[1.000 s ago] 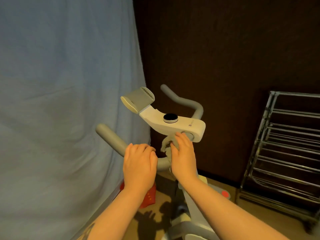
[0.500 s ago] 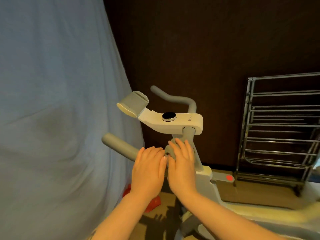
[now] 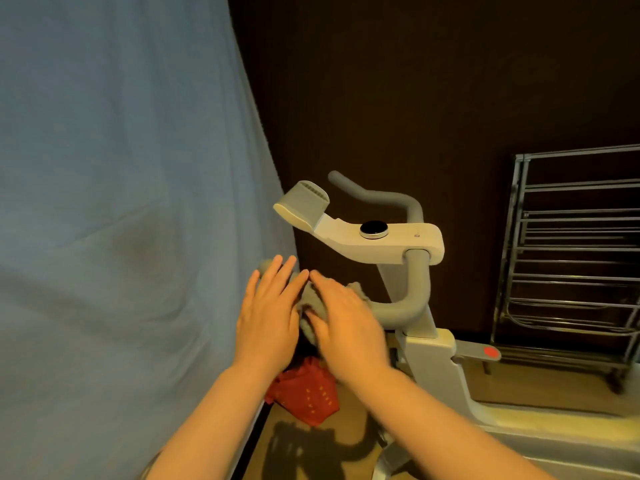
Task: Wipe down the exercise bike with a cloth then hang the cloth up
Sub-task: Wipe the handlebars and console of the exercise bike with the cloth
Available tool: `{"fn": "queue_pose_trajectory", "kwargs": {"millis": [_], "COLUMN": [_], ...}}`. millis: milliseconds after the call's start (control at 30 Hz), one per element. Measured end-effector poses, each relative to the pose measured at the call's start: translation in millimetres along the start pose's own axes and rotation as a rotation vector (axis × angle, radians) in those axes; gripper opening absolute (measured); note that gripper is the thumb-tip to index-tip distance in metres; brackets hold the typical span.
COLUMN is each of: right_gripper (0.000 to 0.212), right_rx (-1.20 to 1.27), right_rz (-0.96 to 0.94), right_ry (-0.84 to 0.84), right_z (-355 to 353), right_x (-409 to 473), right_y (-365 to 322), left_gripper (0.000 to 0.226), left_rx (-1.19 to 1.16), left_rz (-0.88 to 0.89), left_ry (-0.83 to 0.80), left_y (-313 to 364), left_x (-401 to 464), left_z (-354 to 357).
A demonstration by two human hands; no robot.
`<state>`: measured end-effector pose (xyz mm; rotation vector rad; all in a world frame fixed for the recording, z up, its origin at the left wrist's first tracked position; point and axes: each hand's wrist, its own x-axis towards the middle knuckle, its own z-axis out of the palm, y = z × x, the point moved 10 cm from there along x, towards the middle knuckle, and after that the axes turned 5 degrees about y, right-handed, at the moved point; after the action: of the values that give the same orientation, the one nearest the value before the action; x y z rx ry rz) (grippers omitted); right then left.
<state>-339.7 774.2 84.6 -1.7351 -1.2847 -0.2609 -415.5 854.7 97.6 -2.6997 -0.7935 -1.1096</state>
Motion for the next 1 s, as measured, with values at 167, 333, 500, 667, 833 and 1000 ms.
{"fn": "queue_pose_trajectory", "kwargs": {"millis": [167, 333, 500, 667, 833, 1000], "right_gripper": [0.084, 0.060, 0.071, 0.067, 0.078, 0.067], "right_rx": [-0.550, -0.404, -0.478, -0.272, -0.396, -0.228], "right_rz": [-0.015, -0.021, 0.010, -0.021, -0.015, 0.032], "right_ry": [-0.128, -0.172, -0.224, -0.194, -0.180, -0.206], "right_z": [11, 39, 37, 44, 40, 49], "right_x": [5, 44, 30, 39, 32, 51], "right_y": [24, -8, 8, -9, -3, -11], "left_gripper": [0.053, 0.052, 0.051, 0.049, 0.046, 0.036], "left_rx": [-0.157, -0.388, -0.397, -0.476, -0.474, -0.677], "left_rz": [0.029, -0.054, -0.016, -0.066, -0.061, -0.380], "left_ry": [-0.076, -0.109, -0.148, -0.097, -0.053, 0.127], "left_y": [-15, -30, -35, -38, -36, -68], "left_x": [1, 1, 0, -1, 4, 8], "left_z": [-6, -6, -7, -5, -13, -27]}}
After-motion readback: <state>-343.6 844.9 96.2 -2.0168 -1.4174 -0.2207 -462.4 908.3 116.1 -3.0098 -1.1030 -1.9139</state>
